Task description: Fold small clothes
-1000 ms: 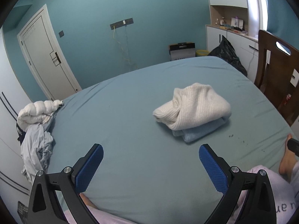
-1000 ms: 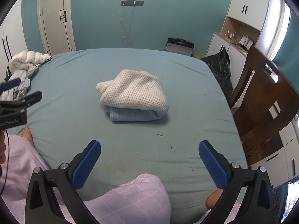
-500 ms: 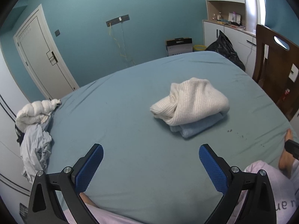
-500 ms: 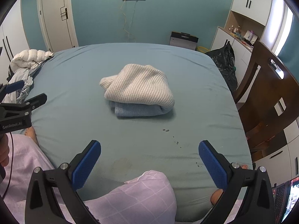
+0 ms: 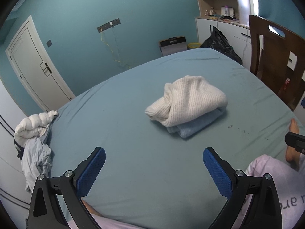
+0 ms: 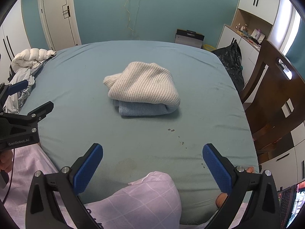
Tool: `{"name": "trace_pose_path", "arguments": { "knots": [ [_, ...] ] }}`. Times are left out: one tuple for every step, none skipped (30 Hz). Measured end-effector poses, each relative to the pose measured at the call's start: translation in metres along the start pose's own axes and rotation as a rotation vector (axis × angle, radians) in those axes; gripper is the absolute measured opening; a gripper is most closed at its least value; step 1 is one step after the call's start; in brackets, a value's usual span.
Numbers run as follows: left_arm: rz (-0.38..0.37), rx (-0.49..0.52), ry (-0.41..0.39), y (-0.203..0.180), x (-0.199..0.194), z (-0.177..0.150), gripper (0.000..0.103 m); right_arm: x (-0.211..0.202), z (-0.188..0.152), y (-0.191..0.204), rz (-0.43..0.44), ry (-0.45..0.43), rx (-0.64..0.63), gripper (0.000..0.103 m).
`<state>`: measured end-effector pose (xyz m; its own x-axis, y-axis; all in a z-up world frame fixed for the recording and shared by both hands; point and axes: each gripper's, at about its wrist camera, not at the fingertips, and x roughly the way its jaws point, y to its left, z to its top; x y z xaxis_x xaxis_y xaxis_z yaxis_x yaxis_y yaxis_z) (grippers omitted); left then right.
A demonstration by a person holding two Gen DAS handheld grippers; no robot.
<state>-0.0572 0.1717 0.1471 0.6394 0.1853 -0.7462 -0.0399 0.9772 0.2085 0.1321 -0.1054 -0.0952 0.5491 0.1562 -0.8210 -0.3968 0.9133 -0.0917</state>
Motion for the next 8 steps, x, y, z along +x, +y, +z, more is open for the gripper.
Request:
{"name": "trace_pose_path", "arguments": {
  "knots": [
    [-0.002,0.0,0.003,-0.0004,0.0009,-0.0001,0.103,0.0004,0.0,0.0005,0.0,0.002,0.0,0.102],
    [-0.001,0.001,0.006,-0.0008,0.0018,-0.0003,0.103,0.0006,0.0001,0.001,0.0,0.003,0.001,0.102],
    [0.001,0.002,0.009,-0.0008,0.003,-0.0006,0.103,0.0004,0.0003,0.0013,-0.001,0.004,0.003,0.102],
    [0.001,0.001,0.011,-0.0003,0.0038,-0.0008,0.103,0.0005,0.0003,0.0011,-0.001,0.005,0.001,0.102],
    [0.0,-0.003,0.012,0.0002,0.0044,-0.001,0.103,0.0007,0.0003,0.0013,-0.004,0.007,0.0,0.102],
    [-0.005,-0.01,0.014,0.0015,0.0053,-0.0011,0.103,0.0009,0.0001,0.0014,-0.008,0.01,0.0,0.102],
    [-0.009,-0.016,0.019,0.0028,0.006,-0.0013,0.103,0.0015,-0.0003,0.0013,-0.013,0.013,0.002,0.102],
    [-0.014,-0.023,0.027,0.0042,0.0074,-0.0012,0.103,0.0025,-0.0004,0.0008,-0.02,0.018,0.004,0.102]
  ]
}}
